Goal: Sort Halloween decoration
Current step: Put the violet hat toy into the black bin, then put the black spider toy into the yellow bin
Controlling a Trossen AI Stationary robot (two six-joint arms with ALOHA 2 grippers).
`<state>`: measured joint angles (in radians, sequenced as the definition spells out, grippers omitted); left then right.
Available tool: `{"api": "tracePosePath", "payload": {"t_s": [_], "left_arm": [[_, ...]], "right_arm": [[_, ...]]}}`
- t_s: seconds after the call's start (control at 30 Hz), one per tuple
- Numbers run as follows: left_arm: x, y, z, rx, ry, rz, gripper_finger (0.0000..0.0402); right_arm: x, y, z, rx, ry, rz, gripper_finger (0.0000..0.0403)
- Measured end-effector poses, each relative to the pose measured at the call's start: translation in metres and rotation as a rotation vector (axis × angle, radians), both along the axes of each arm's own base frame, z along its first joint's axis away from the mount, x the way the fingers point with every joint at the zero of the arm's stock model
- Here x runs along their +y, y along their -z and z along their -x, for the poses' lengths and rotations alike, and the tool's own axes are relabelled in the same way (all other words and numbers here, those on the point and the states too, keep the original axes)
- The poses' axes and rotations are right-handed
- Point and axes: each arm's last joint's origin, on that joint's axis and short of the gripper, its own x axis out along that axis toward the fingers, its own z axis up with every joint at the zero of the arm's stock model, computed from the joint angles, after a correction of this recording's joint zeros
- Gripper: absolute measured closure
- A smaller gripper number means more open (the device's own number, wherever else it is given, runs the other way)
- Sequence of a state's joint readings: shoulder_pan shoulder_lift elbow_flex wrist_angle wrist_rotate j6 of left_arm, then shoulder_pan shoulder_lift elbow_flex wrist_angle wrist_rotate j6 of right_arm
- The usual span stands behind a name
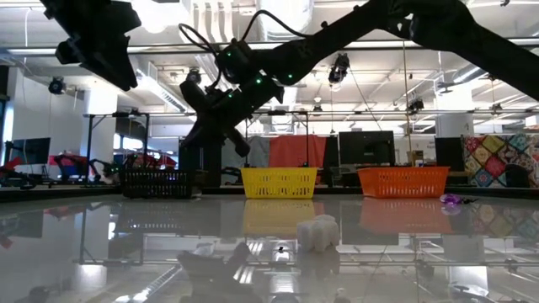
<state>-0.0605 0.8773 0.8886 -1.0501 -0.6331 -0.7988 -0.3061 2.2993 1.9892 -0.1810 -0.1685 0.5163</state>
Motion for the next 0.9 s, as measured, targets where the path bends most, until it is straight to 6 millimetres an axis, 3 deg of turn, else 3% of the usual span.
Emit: {"api": "tracePosePath", "payload": {"t_s": [0.33, 0.53, 0.67, 0.9], "left_arm": [[0.0, 0.0, -0.001, 0.032, 0.037, -0.026, 0.0283], [0.0, 0.0, -0.001, 0.065, 0.076, -0.054, 0.0283], [0.0, 0.0, -0.001, 0.083, 0.102, -0.058, 0.0283], [-0.001, 0.006, 0.0, 0.119, 0.142, -0.017, 0.0283]], "right_arm": [[-0.001, -0.002, 0.0, -0.003, 0.007, -0.004, 0.0333], [-0.004, -0.013, -0.002, -0.033, 0.012, 0.007, 0.0302], [-0.005, -0.026, 0.002, 0.016, 0.0, 0.018, 0.0292], [-0.006, -0.067, 0.028, 0.278, -0.097, 0.082, 0.0289]]}}
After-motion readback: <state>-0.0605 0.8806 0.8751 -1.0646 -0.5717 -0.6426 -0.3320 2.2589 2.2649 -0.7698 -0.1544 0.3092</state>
